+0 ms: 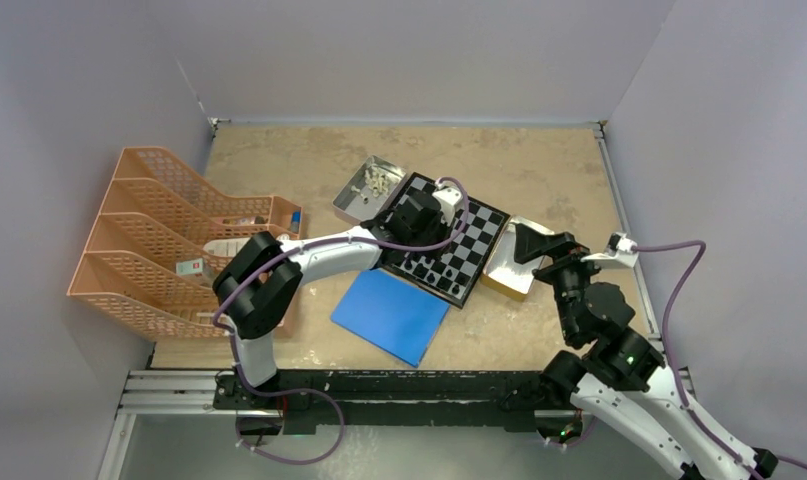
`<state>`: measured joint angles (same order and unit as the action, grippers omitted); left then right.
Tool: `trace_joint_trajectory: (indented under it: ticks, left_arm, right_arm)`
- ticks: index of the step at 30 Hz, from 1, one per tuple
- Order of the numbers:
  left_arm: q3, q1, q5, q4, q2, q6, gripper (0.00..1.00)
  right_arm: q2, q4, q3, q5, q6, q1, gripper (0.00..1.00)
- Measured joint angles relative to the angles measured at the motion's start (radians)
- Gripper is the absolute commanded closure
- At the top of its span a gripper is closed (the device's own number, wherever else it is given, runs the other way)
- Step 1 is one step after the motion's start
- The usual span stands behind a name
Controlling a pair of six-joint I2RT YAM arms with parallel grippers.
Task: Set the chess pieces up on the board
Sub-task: Place the chess piece on the chessboard.
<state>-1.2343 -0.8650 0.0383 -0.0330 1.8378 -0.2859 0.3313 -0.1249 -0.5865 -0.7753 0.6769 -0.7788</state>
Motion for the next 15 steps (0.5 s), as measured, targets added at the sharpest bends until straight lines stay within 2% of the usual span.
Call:
trace_joint_trajectory:
  ticks: [15]
  left_arm:
    - [0.037,0.000,-0.010,0.031,0.025,-0.008,1.00]
  right_arm:
    - [0.019,0.018,0.020,0.003,-0.016,0.000,0.01]
